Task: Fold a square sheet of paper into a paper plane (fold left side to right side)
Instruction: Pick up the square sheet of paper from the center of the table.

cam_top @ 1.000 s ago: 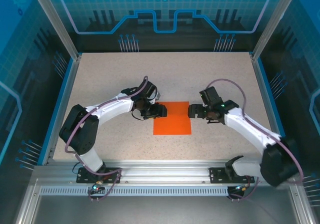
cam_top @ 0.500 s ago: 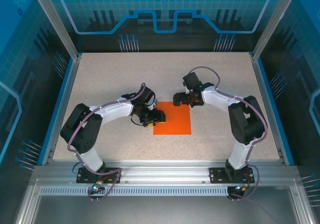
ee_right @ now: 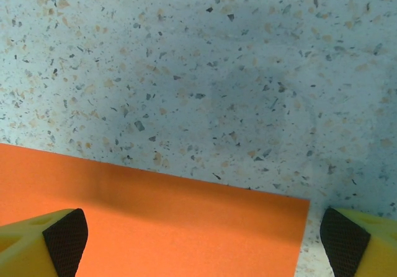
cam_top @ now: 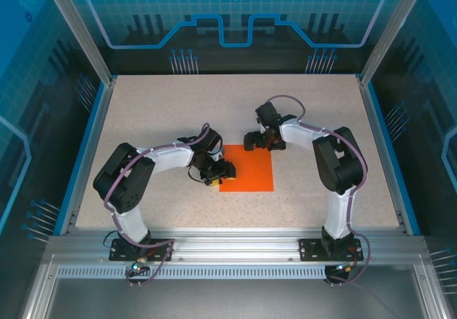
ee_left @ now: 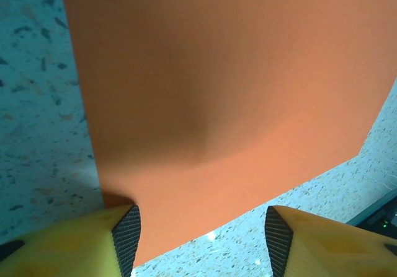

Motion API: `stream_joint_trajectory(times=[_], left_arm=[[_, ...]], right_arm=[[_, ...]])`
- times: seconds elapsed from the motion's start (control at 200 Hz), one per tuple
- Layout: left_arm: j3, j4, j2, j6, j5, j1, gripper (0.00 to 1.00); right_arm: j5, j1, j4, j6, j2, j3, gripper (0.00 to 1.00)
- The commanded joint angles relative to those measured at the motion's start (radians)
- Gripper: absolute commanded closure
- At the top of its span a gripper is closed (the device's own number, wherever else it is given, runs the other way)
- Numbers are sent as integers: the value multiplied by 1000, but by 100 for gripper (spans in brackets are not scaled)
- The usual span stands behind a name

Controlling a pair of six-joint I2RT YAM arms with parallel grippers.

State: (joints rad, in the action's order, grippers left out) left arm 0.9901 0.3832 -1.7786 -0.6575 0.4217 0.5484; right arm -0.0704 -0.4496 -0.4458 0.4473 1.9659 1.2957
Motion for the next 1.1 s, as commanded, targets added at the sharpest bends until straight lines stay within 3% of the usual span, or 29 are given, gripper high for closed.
stream_joint_trajectory(times=[0.0,0.575,0.875,1.095], left_arm=[[-22,-9,-23,-22,16,-6,42],[-33,-6,-27,-22,-26,-6,44],[-41,-32,-6,-31,-23,-6,44],[-45,-33,70,-11,-45,-16,41]], right_arm=[[64,-29,-37,15,15,-15,0],[42,-136,-144,7,-67,-38,3],[107,-138,-170,-19,-82,-38,27],[156,-131,-161,-34,-95,-31,50]])
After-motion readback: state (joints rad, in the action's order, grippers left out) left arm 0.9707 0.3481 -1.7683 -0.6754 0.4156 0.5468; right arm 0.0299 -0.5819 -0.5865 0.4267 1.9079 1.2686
